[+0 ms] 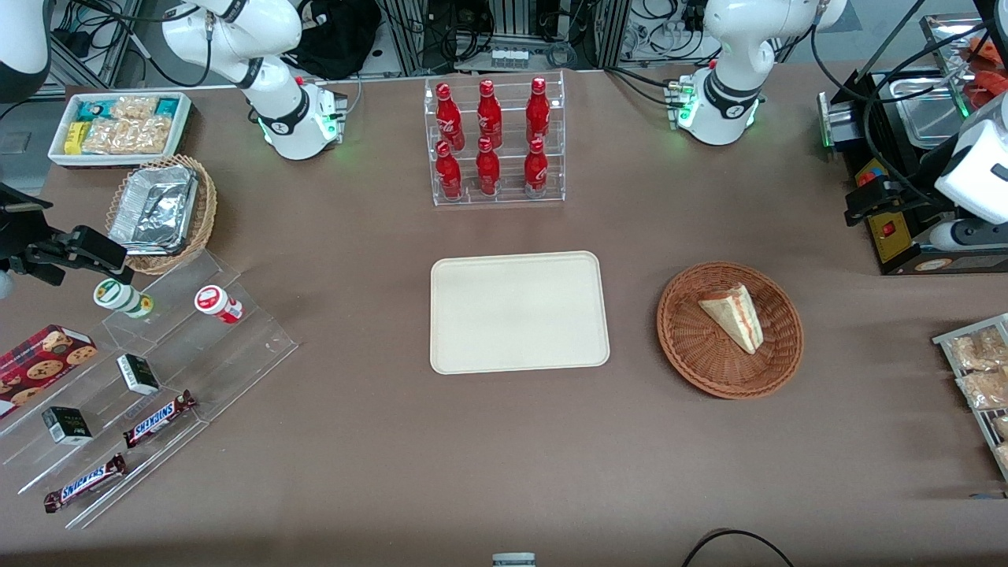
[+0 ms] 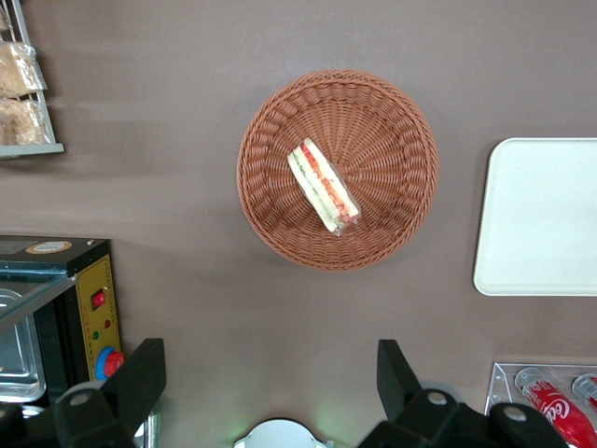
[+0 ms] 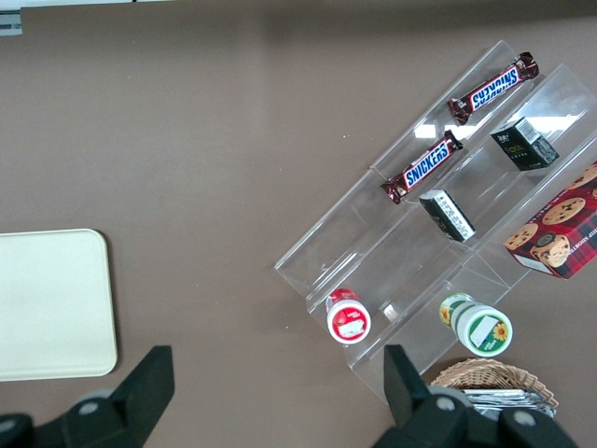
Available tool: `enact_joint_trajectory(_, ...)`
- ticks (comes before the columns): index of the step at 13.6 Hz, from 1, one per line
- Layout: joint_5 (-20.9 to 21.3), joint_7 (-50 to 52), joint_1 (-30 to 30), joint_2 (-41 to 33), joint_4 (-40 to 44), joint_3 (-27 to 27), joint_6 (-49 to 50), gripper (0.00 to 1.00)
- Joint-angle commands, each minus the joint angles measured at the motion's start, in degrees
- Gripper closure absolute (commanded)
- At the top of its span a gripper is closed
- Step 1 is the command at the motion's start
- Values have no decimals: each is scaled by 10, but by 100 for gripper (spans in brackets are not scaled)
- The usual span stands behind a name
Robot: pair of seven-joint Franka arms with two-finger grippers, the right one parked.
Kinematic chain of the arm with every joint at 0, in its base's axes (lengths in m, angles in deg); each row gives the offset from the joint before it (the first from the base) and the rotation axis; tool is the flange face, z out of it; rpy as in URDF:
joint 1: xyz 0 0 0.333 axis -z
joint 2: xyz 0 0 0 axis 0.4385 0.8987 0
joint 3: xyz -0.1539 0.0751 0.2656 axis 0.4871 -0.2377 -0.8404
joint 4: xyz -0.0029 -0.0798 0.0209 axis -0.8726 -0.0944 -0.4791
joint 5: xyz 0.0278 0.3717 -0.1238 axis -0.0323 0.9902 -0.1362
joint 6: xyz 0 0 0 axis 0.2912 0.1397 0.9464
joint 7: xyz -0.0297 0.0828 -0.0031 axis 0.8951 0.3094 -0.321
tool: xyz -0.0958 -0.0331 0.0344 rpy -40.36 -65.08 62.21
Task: Place sandwich from basket to tray
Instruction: 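Move the left gripper over the wrapped sandwich in the wicker basket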
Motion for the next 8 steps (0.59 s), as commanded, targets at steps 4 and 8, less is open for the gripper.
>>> enact_joint_trajectory(4,10,1,8,16,-1,-5,0,0)
enact_joint_trajectory(8,10,24,8,30,-70,-2,-62,0)
